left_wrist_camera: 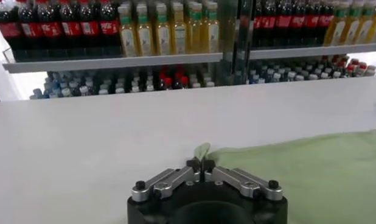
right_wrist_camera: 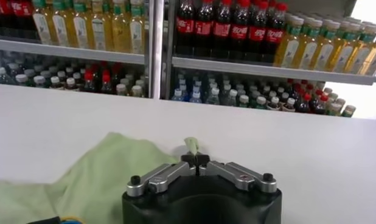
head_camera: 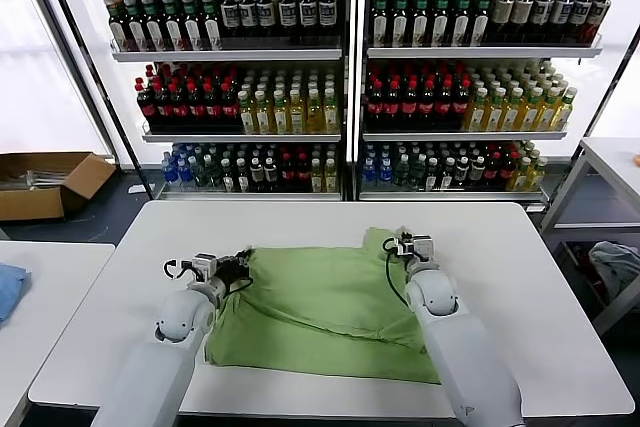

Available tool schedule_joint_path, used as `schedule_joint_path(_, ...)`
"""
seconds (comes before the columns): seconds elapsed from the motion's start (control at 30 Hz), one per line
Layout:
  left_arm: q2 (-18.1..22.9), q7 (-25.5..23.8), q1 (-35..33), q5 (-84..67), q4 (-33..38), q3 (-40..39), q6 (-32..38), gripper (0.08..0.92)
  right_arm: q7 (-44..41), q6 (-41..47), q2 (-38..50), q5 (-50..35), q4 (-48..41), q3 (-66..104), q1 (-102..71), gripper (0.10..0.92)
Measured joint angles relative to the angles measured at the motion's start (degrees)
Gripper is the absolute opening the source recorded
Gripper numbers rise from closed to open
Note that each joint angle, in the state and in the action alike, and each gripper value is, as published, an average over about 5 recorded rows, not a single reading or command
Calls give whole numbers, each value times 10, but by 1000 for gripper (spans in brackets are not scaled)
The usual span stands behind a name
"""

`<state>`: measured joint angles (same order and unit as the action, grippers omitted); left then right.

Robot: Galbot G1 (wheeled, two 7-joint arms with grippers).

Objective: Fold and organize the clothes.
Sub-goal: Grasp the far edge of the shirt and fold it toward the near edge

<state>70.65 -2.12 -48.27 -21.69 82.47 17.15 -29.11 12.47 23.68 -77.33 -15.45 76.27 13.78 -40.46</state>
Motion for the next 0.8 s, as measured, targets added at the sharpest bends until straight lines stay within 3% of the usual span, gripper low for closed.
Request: schedule_joint_path(0.8, -30, 0, -72, -21, 139, 40, 68, 89, 35, -25, 16, 16, 267, 39, -149, 106)
